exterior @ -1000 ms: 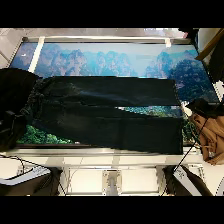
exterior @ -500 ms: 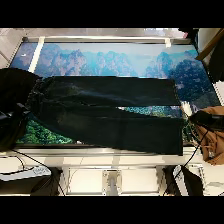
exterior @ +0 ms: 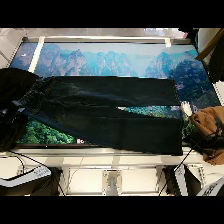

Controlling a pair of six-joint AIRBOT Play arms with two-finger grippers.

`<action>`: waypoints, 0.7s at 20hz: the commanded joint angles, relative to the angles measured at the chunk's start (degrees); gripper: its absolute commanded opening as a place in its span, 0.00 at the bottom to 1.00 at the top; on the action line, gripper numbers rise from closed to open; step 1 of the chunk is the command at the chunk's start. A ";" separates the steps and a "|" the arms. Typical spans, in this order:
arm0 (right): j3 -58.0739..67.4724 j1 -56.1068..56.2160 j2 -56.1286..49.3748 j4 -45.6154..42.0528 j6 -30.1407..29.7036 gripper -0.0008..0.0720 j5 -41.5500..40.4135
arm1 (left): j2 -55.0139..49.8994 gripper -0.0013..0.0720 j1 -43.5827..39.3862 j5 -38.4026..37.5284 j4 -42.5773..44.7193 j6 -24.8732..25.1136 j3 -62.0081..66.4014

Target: Fold the clothes and pants, and hang the long-sleeved shirts on hangers.

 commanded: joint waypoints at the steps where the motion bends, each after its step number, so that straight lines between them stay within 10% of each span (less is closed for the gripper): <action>1: -5.79 -11.23 -5.35 4.94 -7.32 0.63 -4.02 | 0.52 0.06 0.02 -0.02 1.03 0.26 0.07; 14: -3.19 -3.30 -20.76 0.17 -7.48 0.66 -13.29 | 0.52 0.06 0.00 -0.13 1.05 0.24 0.07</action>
